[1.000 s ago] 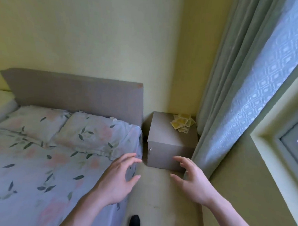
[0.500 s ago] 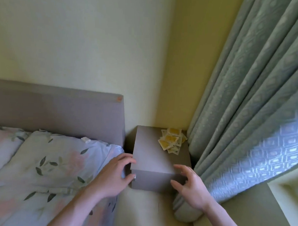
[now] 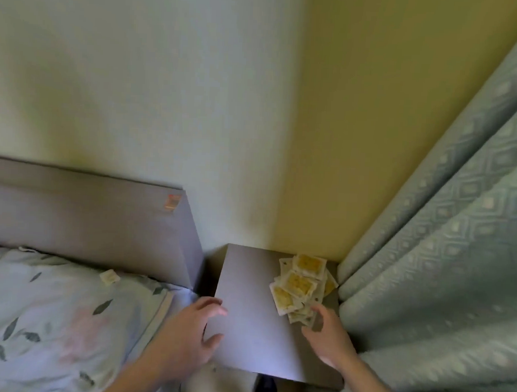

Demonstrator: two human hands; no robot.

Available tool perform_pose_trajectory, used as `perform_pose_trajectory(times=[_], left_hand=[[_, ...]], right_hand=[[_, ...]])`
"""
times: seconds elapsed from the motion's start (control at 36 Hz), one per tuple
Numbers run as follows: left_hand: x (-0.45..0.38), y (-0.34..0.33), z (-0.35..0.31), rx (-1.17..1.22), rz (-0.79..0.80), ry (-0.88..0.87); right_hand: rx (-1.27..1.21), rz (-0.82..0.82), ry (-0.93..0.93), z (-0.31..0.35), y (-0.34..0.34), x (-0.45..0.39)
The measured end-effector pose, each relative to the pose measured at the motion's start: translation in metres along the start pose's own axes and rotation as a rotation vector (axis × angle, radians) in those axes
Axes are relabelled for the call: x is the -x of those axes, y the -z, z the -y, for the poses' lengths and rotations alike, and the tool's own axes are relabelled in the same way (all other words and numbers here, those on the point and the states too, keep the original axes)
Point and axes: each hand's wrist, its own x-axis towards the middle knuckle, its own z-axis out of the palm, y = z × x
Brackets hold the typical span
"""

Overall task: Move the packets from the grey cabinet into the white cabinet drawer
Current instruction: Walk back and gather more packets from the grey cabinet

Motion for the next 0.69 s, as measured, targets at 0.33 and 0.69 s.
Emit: perform_pose_trajectory(times=[0.33,0.69], left_hand=[[-0.145,-0.097,0.063,0.172,0.071,0.128],[-0.205,-0.169,0.110,0.189,0.201,0.177]], right_hand=[[0.225,0.002,-0.068,-0.070,-0.048,-0.205],[0.508,-0.202,0.159,-0.163,-0.096,-0.275]])
